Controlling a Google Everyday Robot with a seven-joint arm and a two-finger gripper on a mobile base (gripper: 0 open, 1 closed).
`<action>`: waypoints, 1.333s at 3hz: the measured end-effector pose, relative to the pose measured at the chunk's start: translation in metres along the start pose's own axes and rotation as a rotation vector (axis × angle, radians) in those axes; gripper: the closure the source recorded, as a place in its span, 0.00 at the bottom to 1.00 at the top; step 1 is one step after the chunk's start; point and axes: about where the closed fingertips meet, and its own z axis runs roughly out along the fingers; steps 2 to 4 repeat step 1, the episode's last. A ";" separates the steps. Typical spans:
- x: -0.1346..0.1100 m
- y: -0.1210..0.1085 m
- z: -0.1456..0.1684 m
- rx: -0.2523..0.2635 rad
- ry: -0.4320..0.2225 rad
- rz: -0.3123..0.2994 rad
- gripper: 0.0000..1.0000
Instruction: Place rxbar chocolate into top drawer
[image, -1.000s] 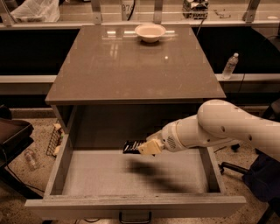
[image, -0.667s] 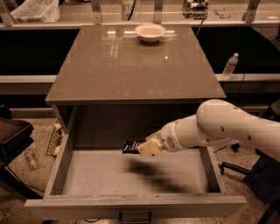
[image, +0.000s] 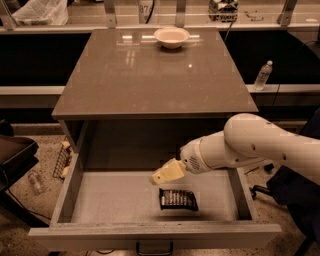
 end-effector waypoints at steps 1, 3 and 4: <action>0.000 0.000 0.000 0.000 0.000 0.000 0.00; 0.000 0.000 0.000 0.000 0.000 0.000 0.00; 0.000 0.000 0.000 0.000 0.000 0.000 0.00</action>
Offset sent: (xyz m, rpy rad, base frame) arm 0.0000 0.0000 0.0000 0.0000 0.0000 0.0000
